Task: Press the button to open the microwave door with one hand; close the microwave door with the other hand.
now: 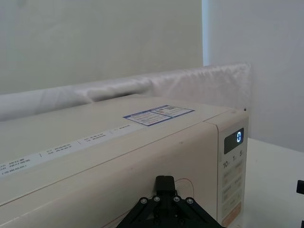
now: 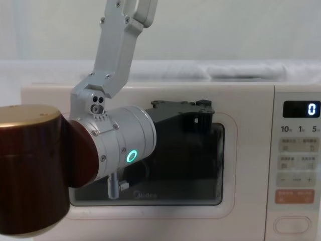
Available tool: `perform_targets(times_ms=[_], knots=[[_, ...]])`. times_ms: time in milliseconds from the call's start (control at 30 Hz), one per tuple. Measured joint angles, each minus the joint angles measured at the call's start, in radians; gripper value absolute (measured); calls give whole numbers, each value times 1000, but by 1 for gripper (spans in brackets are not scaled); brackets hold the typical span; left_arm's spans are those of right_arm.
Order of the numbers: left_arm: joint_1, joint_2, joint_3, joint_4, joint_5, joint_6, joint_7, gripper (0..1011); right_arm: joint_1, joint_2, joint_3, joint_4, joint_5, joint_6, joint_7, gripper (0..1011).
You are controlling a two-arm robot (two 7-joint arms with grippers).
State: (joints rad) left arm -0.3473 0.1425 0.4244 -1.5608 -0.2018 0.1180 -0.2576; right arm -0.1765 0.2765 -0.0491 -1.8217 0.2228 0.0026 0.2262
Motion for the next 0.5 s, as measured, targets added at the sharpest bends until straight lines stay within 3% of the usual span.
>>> perform_targets(times_ms=[233, 300, 500], knots=[[7, 4, -7, -9, -14, 3, -23, 0, 0, 0, 0, 0, 0, 0, 0, 1002], [17, 21, -2, -31, -38, 3, -62, 0, 0, 0, 0, 0, 0, 0, 0, 1002], [50, 48, 9, -70, -64, 3, -86, 0, 0, 0, 0, 0, 0, 0, 0, 1002]])
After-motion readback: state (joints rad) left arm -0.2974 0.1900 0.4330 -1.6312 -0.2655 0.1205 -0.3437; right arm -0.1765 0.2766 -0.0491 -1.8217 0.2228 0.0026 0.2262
